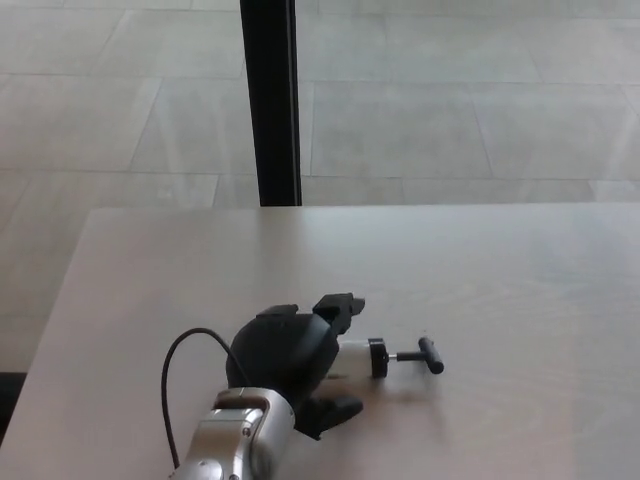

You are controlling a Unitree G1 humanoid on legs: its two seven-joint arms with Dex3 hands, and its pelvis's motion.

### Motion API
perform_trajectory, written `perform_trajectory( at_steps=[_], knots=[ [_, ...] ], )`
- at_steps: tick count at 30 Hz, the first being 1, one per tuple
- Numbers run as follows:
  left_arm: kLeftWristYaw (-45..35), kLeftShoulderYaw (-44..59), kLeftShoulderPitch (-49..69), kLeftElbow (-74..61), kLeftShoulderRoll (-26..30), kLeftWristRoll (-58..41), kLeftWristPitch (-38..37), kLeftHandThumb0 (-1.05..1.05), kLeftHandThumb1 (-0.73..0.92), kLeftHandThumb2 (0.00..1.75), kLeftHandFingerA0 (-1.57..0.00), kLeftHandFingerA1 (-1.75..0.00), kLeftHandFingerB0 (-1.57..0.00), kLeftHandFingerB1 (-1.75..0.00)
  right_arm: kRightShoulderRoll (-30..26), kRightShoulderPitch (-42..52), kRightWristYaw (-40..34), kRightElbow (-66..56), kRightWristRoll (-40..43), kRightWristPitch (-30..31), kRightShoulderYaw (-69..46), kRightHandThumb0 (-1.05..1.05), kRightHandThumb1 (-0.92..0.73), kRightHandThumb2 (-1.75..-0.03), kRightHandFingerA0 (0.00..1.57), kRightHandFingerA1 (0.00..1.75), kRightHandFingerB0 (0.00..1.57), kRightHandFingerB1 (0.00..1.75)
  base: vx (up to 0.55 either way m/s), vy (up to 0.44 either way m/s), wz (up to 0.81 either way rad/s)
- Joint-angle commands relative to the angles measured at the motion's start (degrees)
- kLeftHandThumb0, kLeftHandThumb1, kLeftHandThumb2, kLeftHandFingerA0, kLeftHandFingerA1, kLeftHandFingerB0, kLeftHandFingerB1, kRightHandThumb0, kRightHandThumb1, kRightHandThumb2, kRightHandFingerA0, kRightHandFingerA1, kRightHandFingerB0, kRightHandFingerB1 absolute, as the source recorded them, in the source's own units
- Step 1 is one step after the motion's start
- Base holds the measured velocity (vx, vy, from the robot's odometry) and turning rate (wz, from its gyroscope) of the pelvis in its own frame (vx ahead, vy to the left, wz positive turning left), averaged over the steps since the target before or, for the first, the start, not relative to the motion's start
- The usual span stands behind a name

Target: The robot uses its left hand to lift the air pump kept on the middle of the desk and use the right hand to compress the handle

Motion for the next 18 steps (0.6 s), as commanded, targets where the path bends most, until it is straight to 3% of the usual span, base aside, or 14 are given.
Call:
perform_trajectory(
  at_steps=[1, 12, 14, 18],
  knots=[
    [-29.73, -2.99, -4.60, -5.71, 8.14, -1.40, 7.07, -0.90, 0.50, 0.89, 0.00, -0.14, 0.00, 0.00, 0.75, 1.85, -0.74, 0.38, -0.57, 1.42, 1.88, -0.84, -0.92, -0.77, 0.19, 0.45, 0.36, 0.39, 0.00, 0.000, 0.00],
    [-31.62, 0.02, -4.18, -6.71, 11.10, -3.74, 6.26, -0.92, 0.53, 0.93, 0.00, -0.14, 0.00, 0.00, 0.12, 1.66, -1.01, 0.59, 0.05, 1.99, 1.80, -0.83, -0.92, -0.77, 0.18, 0.50, 0.35, 0.40, 0.00, 0.000, 0.00],
    [-30.93, 5.13, -3.50, -7.78, 12.78, -8.84, 4.03, -0.91, 0.55, 0.90, 0.00, -0.09, 0.00, 0.00, -0.89, 1.91, -0.13, 0.48, 0.53, 2.29, 1.32, -0.87, -0.92, -0.75, 0.16, 0.49, 0.34, 0.39, 0.00, 0.000, 0.00],
    [-28.35, 14.28, -1.22, -9.35, 14.49, -17.26, -1.32, -0.86, 0.54, 0.91, 0.00, -0.15, 0.00, -0.05, -1.88, 2.69, 0.49, 0.39, 1.26, 2.94, 0.23, -0.88, -0.91, -0.75, 0.15, 0.51, 0.34, 0.39, 0.00, 0.000, 0.00]
  ],
)
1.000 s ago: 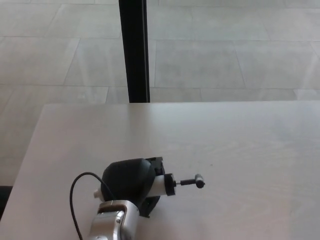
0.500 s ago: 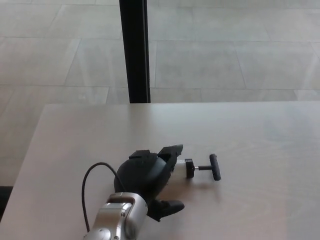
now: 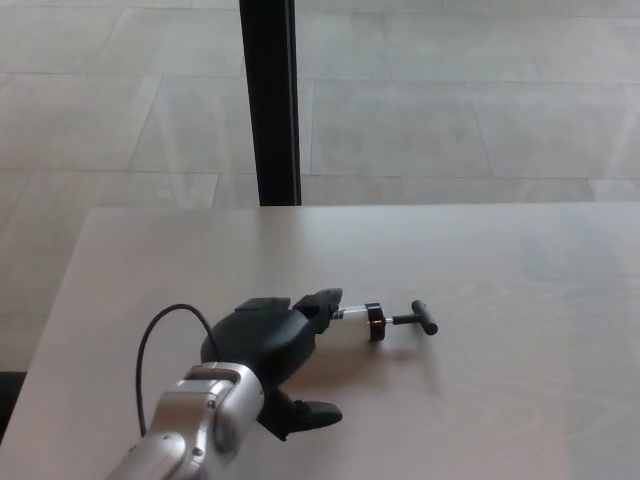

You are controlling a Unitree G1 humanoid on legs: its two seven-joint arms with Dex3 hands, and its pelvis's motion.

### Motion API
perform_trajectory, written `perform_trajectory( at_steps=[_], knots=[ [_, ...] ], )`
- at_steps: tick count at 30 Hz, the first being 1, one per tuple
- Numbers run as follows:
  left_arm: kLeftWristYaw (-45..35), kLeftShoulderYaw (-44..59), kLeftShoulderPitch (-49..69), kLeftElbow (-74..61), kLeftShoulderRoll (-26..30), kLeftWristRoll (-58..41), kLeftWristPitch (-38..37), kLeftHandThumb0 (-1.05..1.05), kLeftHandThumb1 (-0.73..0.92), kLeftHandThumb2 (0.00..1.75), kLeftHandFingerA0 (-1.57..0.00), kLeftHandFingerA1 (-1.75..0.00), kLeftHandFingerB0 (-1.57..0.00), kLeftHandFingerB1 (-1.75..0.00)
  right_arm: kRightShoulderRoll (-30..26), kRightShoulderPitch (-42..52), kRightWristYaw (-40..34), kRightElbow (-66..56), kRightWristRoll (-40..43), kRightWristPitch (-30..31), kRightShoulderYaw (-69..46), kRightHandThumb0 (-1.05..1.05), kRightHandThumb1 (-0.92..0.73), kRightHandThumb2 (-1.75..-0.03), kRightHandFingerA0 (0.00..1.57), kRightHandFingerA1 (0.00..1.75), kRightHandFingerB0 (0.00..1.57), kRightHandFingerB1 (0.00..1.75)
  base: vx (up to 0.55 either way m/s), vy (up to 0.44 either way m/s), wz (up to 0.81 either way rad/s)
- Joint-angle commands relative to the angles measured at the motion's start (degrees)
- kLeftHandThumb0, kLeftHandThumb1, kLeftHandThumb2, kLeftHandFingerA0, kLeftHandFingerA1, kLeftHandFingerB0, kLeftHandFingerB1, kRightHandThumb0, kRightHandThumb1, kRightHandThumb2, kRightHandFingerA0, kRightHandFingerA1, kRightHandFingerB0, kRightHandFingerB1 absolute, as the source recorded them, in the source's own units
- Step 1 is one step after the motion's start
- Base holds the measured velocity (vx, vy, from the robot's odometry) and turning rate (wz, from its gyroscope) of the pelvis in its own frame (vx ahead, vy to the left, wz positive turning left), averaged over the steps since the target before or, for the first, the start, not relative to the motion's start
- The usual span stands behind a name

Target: The robot uses its left hand to lift the air pump kept on the middle of the desk and use the right hand to compress the handle

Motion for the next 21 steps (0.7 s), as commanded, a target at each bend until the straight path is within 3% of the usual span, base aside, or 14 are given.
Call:
perform_trajectory(
  at_steps=[1, 2, 3, 6, 8, 9, 10, 13, 14, 15, 16, 17, 18, 21],
  knots=[
    [-13.60, 21.37, 1.61, -5.11, 7.33, -24.38, -6.86, -0.81, 0.54, 0.93, 0.00, -0.28, 0.00, -0.13, -3.70, 3.00, 1.56, 1.12, 1.62, 2.80, -2.52, -0.87, -0.92, -0.74, 0.14, 0.52, 0.32, 0.39, 0.00, 0.000, 0.00],
    [-14.86, 28.18, 1.90, -5.51, 6.16, -31.66, -7.88, -0.82, 0.51, 0.90, 0.00, -0.24, -0.01, -0.10, -4.46, 3.36, 1.85, 1.43, 1.64, 2.65, -3.16, -0.86, -0.92, -0.75, 0.16, 0.52, 0.34, 0.39, 0.00, 0.000, 0.00],
    [-14.53, 31.83, 1.54, -6.59, 6.13, -33.52, -6.20, -0.73, 0.48, 0.92, -0.01, -0.36, -0.05, -0.20, -5.03, 3.82, 2.32, 1.49, 1.95, 2.61, -3.78, -0.85, -0.92, -0.75, 0.17, 0.51, 0.34, 0.39, 0.00, 0.000, 0.00],
    [-15.81, 46.14, -0.78, -8.88, 8.93, -42.69, -3.77, -0.76, 0.59, 1.02, -0.01, -0.39, -0.03, -0.24, -8.16, 5.81, 3.85, 2.60, 2.08, 2.40, -6.31, -0.87, -0.92, -0.74, 0.14, 0.49, 0.32, 0.38, 0.00, 0.000, 0.00],
    [-16.66, 57.88, -1.13, -9.76, 11.69, -49.48, -0.53, -0.82, 0.63, 1.02, 0.00, -0.28, -0.03, -0.17, -10.47, 7.24, 4.34, 3.34, 3.21, 3.66, -9.19, -0.91, -0.92, -0.73, 0.16, 0.49, 0.35, 0.37, 0.00, 0.000, 0.00],
    [-15.18, 61.03, -2.01, -9.61, 11.36, -50.51, 2.61, -0.81, 0.58, 0.96, 0.00, -0.23, -0.05, -0.24, -11.06, 7.32, 4.49, 4.05, 3.12, 3.14, -9.65, -0.98, -0.77, -0.88, 0.19, 0.56, 0.37, 0.44, 0.00, 0.000, 0.00],
    [-15.30, 68.00, -2.70, -5.74, 13.69, -53.84, 4.00, -0.82, 0.70, 1.03, 0.00, -0.22, 0.00, -0.15, -12.95, 7.81, 5.12, 5.54, 3.34, 2.45, -11.51, -0.98, -0.76, -0.89, 0.19, 0.63, 0.36, 0.47, 0.00, 0.000, 0.00],
    [-20.46, 77.50, -0.14, 2.30, 20.75, -58.27, 0.07, -0.89, 0.68, 1.02, 0.00, -0.22, -0.09, -0.13, -17.33, 10.33, 6.99, 7.86, 4.47, 2.04, -16.27, -0.98, -0.79, -0.88, 0.18, 0.66, 0.36, 0.48, 0.00, 0.000, 0.00],
    [-17.95, 82.34, 1.27, 2.01, 21.10, -58.83, 2.51, -0.77, 0.63, 1.04, 0.00, -0.36, -0.08, -0.34, -18.63, 10.67, 6.17, 9.36, 5.10, 2.23, -18.65, -0.93, -0.92, -0.71, 0.25, 0.70, 0.43, 0.46, 0.00, 0.000, 0.00],
    [-18.94, 85.55, 3.24, 3.59, 22.06, -60.14, 2.39, -0.78, 0.70, 1.06, -0.01, -0.30, -0.06, -0.25, -19.35, 11.28, 6.04, 10.37, 5.24, 1.62, -19.91, -0.93, -0.92, -0.72, 0.26, 0.73, 0.43, 0.49, 0.00, 0.000, 0.00],
    [-20.22, 88.13, 5.06, 5.31, 22.85, -61.42, 1.81, -0.78, 0.74, 1.08, -0.01, -0.29, -0.06, -0.22, -20.09, 12.08, 5.68, 10.98, 5.13, 1.58, -21.01, -0.99, -0.80, -0.87, 0.30, 0.76, 0.45, 0.55, 0.00, 0.000, 0.00],
    [-21.37, 90.18, 6.58, 6.76, 23.35, -62.49, 1.24, -0.78, 0.74, 1.08, -0.01, -0.29, -0.06, -0.22, -20.85, 13.03, 5.20, 11.33, 4.92, 1.91, -22.09, -0.99, -0.80, -0.87, 0.30, 0.76, 0.45, 0.55, 0.00, 0.000, 0.00],
    [-22.11, 92.93, 7.99, 10.09, 24.03, -64.16, 0.29, -0.81, 0.71, 1.06, 0.00, -0.29, -0.04, -0.20, -21.77, 14.14, 5.34, 12.68, 4.60, 1.08, -23.07, -0.93, -0.92, -0.76, 0.30, 0.80, 0.44, 0.55, 0.00, 0.000, 0.00],
    [-22.71, 103.32, 18.21, 23.38, 26.26, -67.88, -4.13, -0.78, 0.73, 1.08, -0.02, -0.35, -0.05, -0.23, -25.23, 19.51, 6.74, 17.75, 4.28, -1.40, -27.38, -0.92, -0.92, -0.75, 0.26, 0.81, 0.39, 0.58, 0.00, 0.000, 0.00]
  ],
)
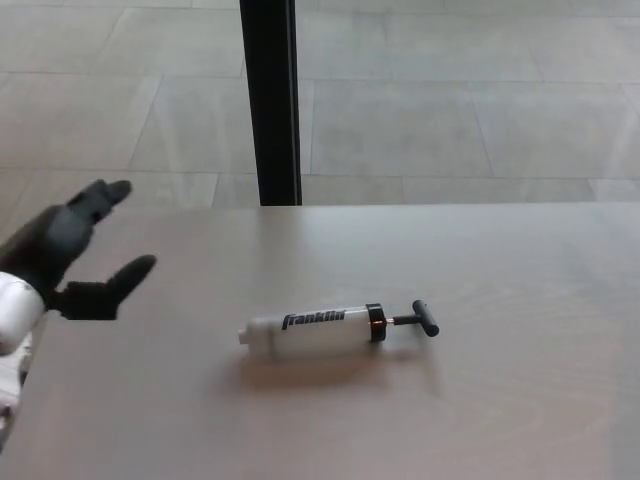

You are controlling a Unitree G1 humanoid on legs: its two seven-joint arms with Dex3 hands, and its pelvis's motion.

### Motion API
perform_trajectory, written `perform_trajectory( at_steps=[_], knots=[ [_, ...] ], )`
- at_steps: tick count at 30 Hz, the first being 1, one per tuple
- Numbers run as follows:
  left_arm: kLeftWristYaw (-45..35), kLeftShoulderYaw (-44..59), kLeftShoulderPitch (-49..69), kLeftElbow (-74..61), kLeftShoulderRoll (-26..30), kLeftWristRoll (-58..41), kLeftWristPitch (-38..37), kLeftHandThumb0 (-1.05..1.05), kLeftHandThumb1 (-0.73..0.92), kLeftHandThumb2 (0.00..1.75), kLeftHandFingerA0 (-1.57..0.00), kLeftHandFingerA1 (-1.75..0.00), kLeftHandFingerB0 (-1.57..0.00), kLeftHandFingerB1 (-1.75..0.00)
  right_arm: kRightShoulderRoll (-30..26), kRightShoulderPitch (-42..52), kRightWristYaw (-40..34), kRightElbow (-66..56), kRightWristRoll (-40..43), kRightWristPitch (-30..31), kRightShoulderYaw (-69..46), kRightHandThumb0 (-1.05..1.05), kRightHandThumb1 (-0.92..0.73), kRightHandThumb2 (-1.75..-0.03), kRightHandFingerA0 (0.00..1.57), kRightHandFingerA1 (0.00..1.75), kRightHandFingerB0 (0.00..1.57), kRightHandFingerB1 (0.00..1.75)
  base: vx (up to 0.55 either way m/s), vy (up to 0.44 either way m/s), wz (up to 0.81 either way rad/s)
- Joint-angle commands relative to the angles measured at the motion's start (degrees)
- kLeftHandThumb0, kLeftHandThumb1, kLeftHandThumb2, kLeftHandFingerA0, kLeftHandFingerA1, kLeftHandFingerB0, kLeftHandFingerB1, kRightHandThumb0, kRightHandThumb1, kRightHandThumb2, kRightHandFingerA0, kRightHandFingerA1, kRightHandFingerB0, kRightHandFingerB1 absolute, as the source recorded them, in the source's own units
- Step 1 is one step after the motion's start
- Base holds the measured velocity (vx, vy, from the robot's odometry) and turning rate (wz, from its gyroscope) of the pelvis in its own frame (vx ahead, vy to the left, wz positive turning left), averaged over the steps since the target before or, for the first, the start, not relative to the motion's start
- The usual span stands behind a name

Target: The robot uses its left hand to lift the air pump kept on the middle of the desk and use the right hand to compress the handle

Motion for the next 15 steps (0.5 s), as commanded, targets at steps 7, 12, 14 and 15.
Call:
perform_trajectory(
  at_steps=[7, 12, 14, 15],
  knots=[
    [-8.58, 76.19, 33.03, 44.91, 12.22, -55.59, -11.67, -0.76, 0.81, 0.65, -0.08, -0.46, -0.08, -0.27, -20.34, 24.25, 6.57, 25.26, 5.54, -4.28, -27.52, -0.90, -0.79, -1.27, 0.35, 0.81, 0.31, 0.60, 0.00, 0.000, 0.00],
    [-2.69, 77.35, 36.20, 56.27, 11.02, -58.09, -15.07, -0.76, 0.79, 0.64, -0.17, -0.52, -0.17, -0.30, -17.41, 28.30, 4.66, 27.55, 6.94, -6.39, -29.54, -0.99, -0.92, -0.79, 0.33, 0.90, 0.29, 0.60, 0.00, 0.000, 0.00],
    [-0.39, 76.49, 36.94, 59.39, 9.33, -57.55, -15.09, -0.72, 0.76, 0.64, -0.25, -0.54, -0.19, -0.30, -15.80, 28.14, 2.05, 29.79, 7.74, -6.94, -30.13, -0.95, -0.92, -0.76, 0.30, 0.93, 0.31, 0.60, 0.00, 0.000, 0.00],
    [-0.18, 76.14, 37.09, 59.69, 9.06, -57.07, -15.21, -0.72, 0.76, 0.64, -0.25, -0.54, -0.19, -0.30, -15.67, 28.13, 2.04, 30.38, 7.86, -7.41, -30.11, -0.95, -0.92, -0.76, 0.30, 0.93, 0.31, 0.60, 0.00, 0.000, 0.00]
  ],
)
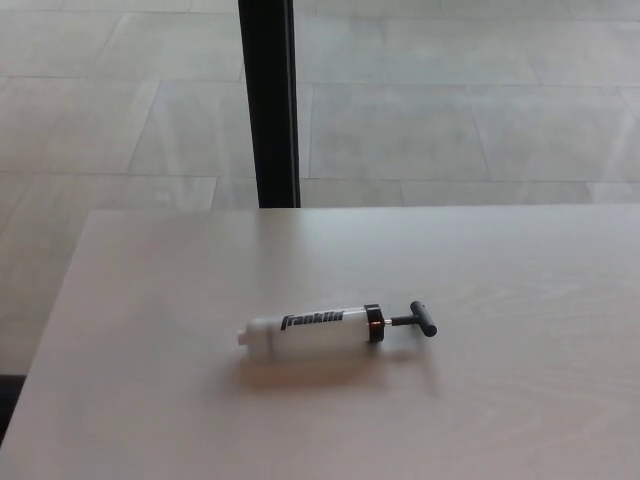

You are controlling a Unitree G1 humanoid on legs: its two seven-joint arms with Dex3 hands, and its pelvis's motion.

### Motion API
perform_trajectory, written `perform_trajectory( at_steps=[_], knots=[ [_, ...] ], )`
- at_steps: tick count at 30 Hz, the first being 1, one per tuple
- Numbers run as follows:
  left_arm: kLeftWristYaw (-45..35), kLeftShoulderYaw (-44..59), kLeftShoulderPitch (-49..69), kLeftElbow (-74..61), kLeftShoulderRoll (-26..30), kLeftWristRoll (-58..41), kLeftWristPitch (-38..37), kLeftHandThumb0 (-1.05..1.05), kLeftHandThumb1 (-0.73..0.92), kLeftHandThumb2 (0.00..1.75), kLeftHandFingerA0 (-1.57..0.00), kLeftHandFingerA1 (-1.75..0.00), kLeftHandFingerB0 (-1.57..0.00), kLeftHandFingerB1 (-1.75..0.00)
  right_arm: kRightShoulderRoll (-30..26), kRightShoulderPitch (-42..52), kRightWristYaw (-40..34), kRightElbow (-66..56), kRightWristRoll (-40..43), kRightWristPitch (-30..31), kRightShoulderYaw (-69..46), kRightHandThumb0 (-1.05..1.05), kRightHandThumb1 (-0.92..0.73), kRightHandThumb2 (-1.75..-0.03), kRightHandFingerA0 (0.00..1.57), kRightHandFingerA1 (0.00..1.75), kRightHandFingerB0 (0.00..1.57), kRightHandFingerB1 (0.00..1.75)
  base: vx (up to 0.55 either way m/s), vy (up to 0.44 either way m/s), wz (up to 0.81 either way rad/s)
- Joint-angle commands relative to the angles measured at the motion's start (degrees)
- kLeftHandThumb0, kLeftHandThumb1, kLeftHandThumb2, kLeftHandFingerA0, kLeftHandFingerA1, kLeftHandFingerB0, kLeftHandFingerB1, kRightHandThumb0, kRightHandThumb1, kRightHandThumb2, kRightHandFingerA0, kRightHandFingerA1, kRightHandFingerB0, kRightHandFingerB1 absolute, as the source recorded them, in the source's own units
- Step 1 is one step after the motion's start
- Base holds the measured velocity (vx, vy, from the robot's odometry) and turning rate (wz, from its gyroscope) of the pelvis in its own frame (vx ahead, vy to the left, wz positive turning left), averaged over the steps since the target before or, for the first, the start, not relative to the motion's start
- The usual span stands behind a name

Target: The robot uses its left hand to lift the air pump kept on the middle of the desk and use the right hand to compress the handle

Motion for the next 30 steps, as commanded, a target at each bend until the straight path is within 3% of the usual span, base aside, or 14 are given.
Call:
perform_trajectory(
  at_steps=[1, 5, 7, 8, 11, 12, 13, 14, 16, 18, 26, 27, 29, 30],
  knots=[
    [3.95, 50.17, 17.88, 45.27, 2.37, -45.45, -14.67, -0.74, 0.63, 0.91, -0.16, -0.50, -0.12, -0.41, -7.79, 15.14, 1.55, 23.41, 8.37, -8.59, -21.52, -0.96, -0.92, -0.86, 0.25, 0.94, 0.25, 0.59, 0.00, 0.000, 0.00],
    [6.48, 44.87, 20.76, 44.79, -1.31, -38.45, -15.38, -0.71, 0.75, 0.63, -0.28, -0.42, -0.25, -0.33, -5.68, 15.62, 0.83, 26.11, 8.66, -11.34, -21.61, -0.92, -0.92, -0.79, 0.25, 0.90, 0.23, 0.56, 0.00, 0.000, 0.00],
    [7.87, 43.49, 22.12, 45.68, -2.43, -36.13, -15.38, -0.66, 0.76, 0.62, -0.29, -0.41, -0.25, -0.33, -4.85, 17.10, 2.68, 28.84, 10.10, -13.78, -23.06, -0.94, -0.79, -1.17, 0.26, 0.80, 0.19, 0.57, 0.00, 0.000, 0.00],
    [8.43, 40.16, 23.42, 46.12, -3.20, -32.17, -15.48, -0.67, 0.76, 0.62, -0.31, -0.41, -0.25, -0.33, -4.63, 15.80, 0.80, 31.24, 10.67, -12.95, -23.47, -1.01, -0.92, -0.77, 0.25, 0.99, 0.24, 0.61, 0.00, 0.000, 0.00],
    [7.56, 37.36, 24.95, 45.54, -3.92, -28.58, -14.27, -0.66, 0.82, 0.65, -0.34, -0.42, -0.26, -0.33, -5.38, 7.71, -3.67, 40.38, 7.19, -16.03, -18.70, -0.94, -0.92, -0.78, 0.28, 0.82, 0.23, 0.42, 0.00, 0.000, 0.00],
    [5.71, 37.81, 26.37, 42.26, -5.06, -28.76, -12.76, -0.61, 0.62, 1.03, -0.35, -0.62, -0.16, -0.48, -5.34, 6.44, -3.84, 42.19, 6.47, -15.77, -17.63, -0.95, -0.81, -0.90, 0.28, 0.71, 0.20, 0.44, 0.00, 0.000, 0.00],
    [5.35, 38.08, 26.35, 41.84, -5.10, -28.84, -12.52, -0.68, 0.77, 0.66, -0.35, -0.49, -0.27, -0.37, -5.40, 6.21, -3.82, 43.42, 5.77, -15.61, -16.87, -0.86, -0.92, -0.77, 0.32, 0.69, 0.24, 0.36, 0.00, 0.000, 0.00],
    [4.75, 38.39, 25.74, 42.24, -5.14, -29.13, -13.17, -0.57, 0.62, 1.02, -0.33, -0.60, -0.14, -0.47, -5.05, 5.87, -3.86, 43.69, 5.38, -15.93, -16.39, -0.85, -0.92, -0.76, 0.31, 0.87, 0.26, 0.39, 0.00, 0.000, 0.00],
    [5.04, 40.82, 23.22, 44.79, -4.25, -31.30, -12.92, -0.62, 0.79, 0.63, -0.38, -0.54, -0.31, -0.40, -4.80, 5.68, -3.78, 44.94, 4.48, -15.85, -15.20, -0.82, -0.92, -0.75, 0.38, 0.92, 0.26, 0.39, 0.00, 0.000, 0.00],
    [4.41, 41.36, 21.39, 46.52, -3.22, -31.48, -13.03, -0.63, 0.61, 0.99, -0.36, -0.62, -0.20, -0.49, -3.77, 5.48, -3.18, 46.09, 3.72, -15.87, -13.83, -0.90, -0.78, -0.92, 0.38, 0.83, 0.23, 0.45, 0.00, 0.000, 0.00],
    [2.30, 38.50, 21.63, 47.98, -1.70, -27.63, -14.05, -0.66, 0.82, 0.64, -0.42, -0.48, -0.39, -0.41, -2.55, 3.68, 1.08, 50.86, 3.32, -16.58, -10.88, -0.87, -0.92, -0.75, 0.33, 0.71, 0.22, 0.37, 0.00, 0.000, 0.00],
    [1.98, 38.32, 22.12, 48.03, -1.79, -27.83, -13.71, -0.66, 0.78, 0.63, -0.45, -0.47, -0.37, -0.40, -1.63, 3.22, 2.02, 51.10, 2.90, -14.96, -9.59, -0.86, -0.78, -1.16, 0.29, 0.70, 0.12, 0.49, 0.00, 0.000, 0.00],
    [2.05, 38.15, 22.11, 48.37, -1.64, -28.48, -13.73, -0.66, 0.78, 0.63, -0.45, -0.47, -0.37, -0.40, -1.87, 2.77, 2.20, 52.47, 3.40, -15.03, -9.51, -0.86, -0.78, -1.16, 0.29, 0.70, 0.12, 0.49, 0.00, 0.000, 0.00],
    [1.03, 37.67, 22.08, 48.32, -1.05, -28.65, -13.78, -0.66, 0.78, 0.63, -0.46, -0.51, -0.38, -0.41, -1.25, 3.75, 1.93, 53.23, 2.42, -15.34, -8.33, -0.86, -0.91, -0.82, 0.25, 0.70, 0.13, 0.41, 0.00, 0.000, 0.00]
  ],
)
